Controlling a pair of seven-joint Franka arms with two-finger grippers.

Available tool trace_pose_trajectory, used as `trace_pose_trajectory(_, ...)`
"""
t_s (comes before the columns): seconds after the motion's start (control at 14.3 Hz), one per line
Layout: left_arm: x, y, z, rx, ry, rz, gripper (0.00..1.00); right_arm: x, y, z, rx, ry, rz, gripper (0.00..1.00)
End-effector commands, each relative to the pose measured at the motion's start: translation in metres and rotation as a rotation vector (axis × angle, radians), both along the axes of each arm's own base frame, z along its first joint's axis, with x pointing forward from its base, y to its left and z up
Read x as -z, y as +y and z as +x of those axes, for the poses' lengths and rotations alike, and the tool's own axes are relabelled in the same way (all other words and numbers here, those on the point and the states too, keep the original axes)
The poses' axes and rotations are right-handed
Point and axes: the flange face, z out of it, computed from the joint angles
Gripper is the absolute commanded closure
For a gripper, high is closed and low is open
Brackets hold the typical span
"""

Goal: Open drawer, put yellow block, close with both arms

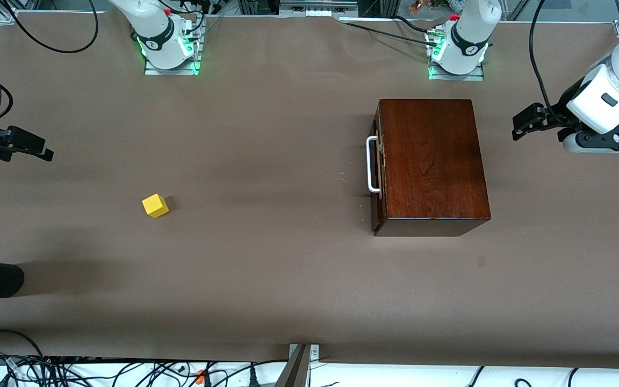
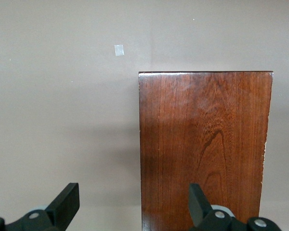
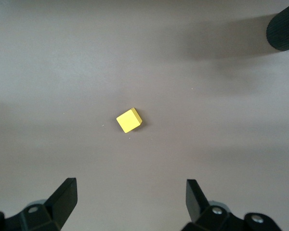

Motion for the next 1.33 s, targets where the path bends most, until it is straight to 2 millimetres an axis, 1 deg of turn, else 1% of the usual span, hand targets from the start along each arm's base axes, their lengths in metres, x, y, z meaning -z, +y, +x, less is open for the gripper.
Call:
trace_pose_trajectory(0.0, -0.007, 0.002, -0.002, 0.008, 0.017, -0.006, 0.00, -0.008, 0.002, -0.002, -0.003, -0.008, 0.004, 0.00)
trace_pose_trajectory(0.21, -0.014, 0.001, -0.001, 0.005, 0.009, -0.006, 0.00, -0.007, 0.003, -0.001, -0.006, -0.006, 0.005, 0.00)
trace_pose_trajectory(0.56, -0.009, 0.005, 0.002, -0.004, 0.018, -0.004, 0.00, -0.007, 0.004, -0.002, -0.011, -0.004, 0.004, 0.00)
trace_pose_trajectory(0.7, -0.011, 0.000, 0.001, 0.004, 0.016, -0.004, 0.00, -0.007, 0.004, -0.003, -0.012, 0.001, 0.004, 0.00)
trace_pose_trajectory(0.98, -0.018, -0.001, -0.001, 0.007, 0.002, -0.014, 0.00, -0.006, 0.003, -0.004, -0.012, 0.013, 0.003, 0.00)
trace_pose_trajectory(1.12, -0.017, -0.015, -0.002, 0.026, 0.005, -0.015, 0.00, -0.006, 0.002, -0.005, -0.011, 0.018, 0.003, 0.00)
trace_pose_trajectory(1.19, -0.014, -0.034, -0.003, 0.032, 0.007, -0.014, 0.00, -0.006, 0.002, -0.005, -0.011, 0.018, 0.003, 0.00)
trace_pose_trajectory(1.26, -0.012, -0.057, -0.006, 0.014, 0.007, -0.005, 0.00, -0.006, 0.003, -0.005, -0.012, 0.017, 0.002, 0.00)
